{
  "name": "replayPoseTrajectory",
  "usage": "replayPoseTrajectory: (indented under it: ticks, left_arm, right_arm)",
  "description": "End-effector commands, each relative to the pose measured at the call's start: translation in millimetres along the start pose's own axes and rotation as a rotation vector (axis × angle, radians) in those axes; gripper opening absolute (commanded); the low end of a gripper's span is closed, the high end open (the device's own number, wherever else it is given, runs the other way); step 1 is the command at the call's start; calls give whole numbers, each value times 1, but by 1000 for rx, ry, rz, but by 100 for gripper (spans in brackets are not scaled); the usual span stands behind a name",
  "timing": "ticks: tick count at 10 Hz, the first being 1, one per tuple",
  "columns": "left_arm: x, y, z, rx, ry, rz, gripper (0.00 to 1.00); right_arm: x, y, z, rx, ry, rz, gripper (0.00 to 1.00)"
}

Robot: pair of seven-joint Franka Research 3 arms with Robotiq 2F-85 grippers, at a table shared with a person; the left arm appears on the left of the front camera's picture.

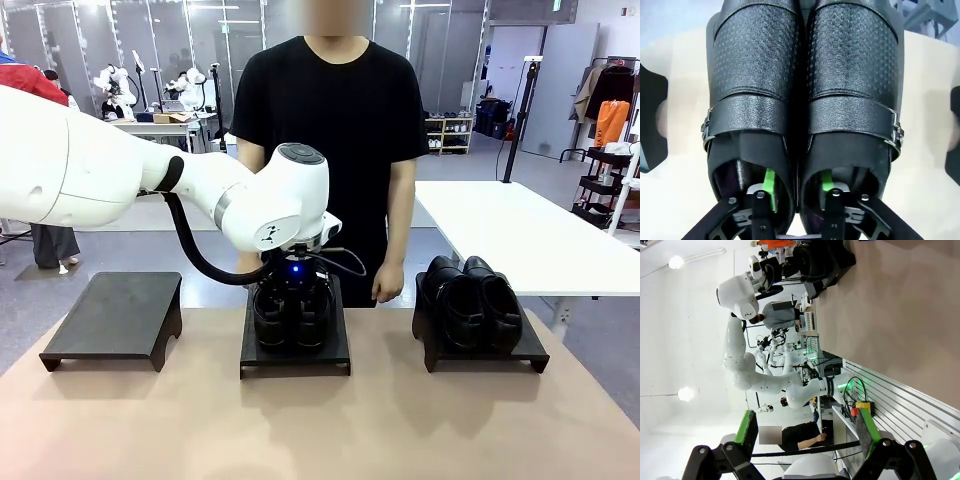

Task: Place the shoes on the stand as instructed by the person.
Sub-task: Pick up another pair of Shoes and place it on the Shoes Stand indicated by the person.

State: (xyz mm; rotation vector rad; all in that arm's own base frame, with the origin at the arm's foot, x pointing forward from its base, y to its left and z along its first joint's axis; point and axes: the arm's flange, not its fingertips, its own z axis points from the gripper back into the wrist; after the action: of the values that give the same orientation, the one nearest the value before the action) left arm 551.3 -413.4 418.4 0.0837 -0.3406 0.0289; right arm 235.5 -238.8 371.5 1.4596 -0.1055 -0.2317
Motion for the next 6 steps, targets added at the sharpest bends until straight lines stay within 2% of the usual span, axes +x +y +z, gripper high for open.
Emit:
replayPoseTrajectory:
  ticks: [1,2,3,6]
  left_arm:
    - [1,2,14,28,-9,22,100]
    - [1,4,19,34,3,18,81]
    - [-1,5,21,22,15,13,100]
    - [-3,6,28,26,16,24,100]
  right_arm:
    - [-2,0,1,4,6,7,100]
    - [-2,0,1,4,6,7,100]
    - [-2,0,1,4,6,7,100]
    - [-2,0,1,4,6,7,100]
